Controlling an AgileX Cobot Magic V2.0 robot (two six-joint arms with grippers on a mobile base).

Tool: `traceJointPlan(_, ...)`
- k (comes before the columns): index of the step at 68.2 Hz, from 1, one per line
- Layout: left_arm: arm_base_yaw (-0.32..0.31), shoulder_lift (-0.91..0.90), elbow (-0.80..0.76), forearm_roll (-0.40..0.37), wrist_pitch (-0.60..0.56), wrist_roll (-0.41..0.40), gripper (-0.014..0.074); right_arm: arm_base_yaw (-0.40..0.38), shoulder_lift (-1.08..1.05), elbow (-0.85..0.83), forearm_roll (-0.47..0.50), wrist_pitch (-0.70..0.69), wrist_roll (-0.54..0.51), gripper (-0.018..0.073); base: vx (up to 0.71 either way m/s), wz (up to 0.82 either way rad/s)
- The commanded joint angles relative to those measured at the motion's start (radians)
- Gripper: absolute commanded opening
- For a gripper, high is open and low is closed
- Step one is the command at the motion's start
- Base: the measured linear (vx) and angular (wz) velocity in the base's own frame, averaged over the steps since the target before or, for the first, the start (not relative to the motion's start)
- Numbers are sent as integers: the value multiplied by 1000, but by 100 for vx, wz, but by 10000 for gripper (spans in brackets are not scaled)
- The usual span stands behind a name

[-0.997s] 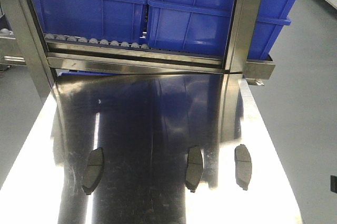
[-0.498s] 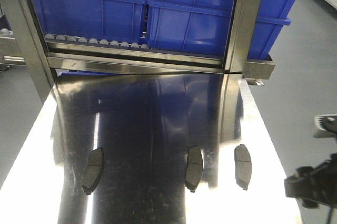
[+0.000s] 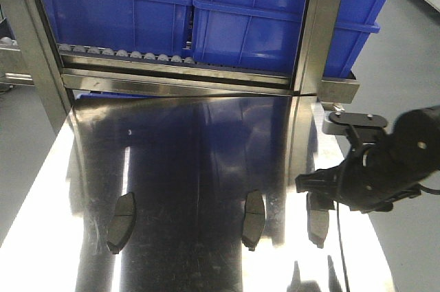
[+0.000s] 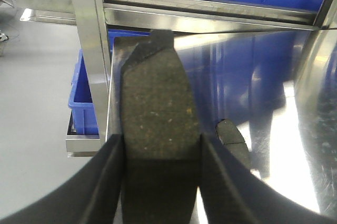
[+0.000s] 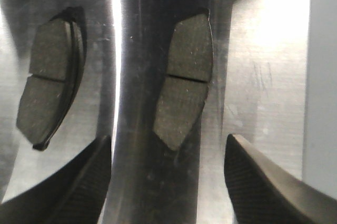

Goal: Move and align brake pads A on conveyor
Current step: 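Lower the right gripper onto the brake pad nearest it and close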

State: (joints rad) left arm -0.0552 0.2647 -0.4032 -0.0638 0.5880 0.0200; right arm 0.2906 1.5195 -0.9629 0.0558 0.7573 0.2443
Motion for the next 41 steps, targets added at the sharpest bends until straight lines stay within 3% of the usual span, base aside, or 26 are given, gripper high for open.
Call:
traceJointPlan(1,-4,9,-29,-10,-99,-2,-6,0,42,-75,-10,5,24,450,0,0)
traceJointPlan(41,-4,9,-29,-10,-99,-2,-6,0,291,-275,-42,134,84,450,0,0)
